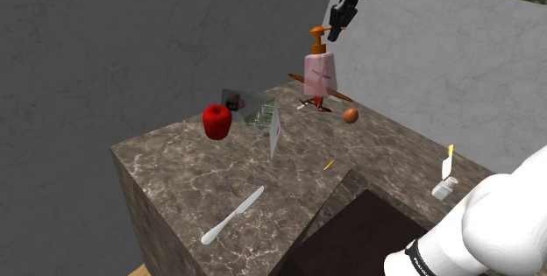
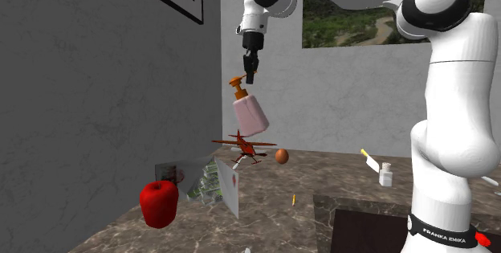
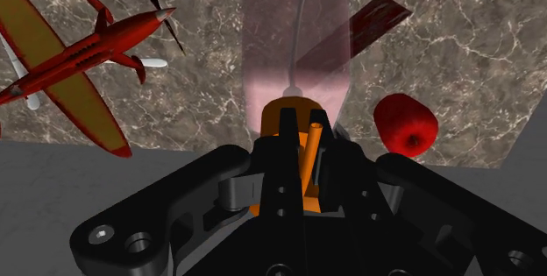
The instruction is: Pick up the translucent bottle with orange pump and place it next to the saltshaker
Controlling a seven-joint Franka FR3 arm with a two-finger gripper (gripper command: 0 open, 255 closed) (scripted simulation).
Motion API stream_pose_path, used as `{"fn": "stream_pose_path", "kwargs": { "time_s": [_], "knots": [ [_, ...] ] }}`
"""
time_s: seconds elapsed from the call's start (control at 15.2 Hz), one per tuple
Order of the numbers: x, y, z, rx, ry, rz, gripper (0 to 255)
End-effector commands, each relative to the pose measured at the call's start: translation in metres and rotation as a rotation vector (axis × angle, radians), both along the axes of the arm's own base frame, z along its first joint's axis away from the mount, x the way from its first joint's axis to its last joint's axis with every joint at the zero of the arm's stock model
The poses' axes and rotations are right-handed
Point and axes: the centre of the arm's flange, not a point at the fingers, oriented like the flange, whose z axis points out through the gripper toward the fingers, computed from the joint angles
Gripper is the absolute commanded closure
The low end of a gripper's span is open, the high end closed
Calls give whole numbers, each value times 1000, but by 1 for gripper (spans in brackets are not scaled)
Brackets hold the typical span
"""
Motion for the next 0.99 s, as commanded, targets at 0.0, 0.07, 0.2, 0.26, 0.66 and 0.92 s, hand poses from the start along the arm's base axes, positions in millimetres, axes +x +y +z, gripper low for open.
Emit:
{"fn": "stream_pose_path", "kwargs": {
  "time_s": [0.0,0.07,0.2,0.26,0.66,0.92],
  "knots": [
    [0,0,10,0,0,0,255],
    [0,0,15,0,0,0,255],
    [0,0,26,0,0,0,255],
    [0,0,31,0,0,0,255],
    [-31,-24,44,0,0,0,255],
    [-73,-56,44,0,0,0,255]
  ]
}}
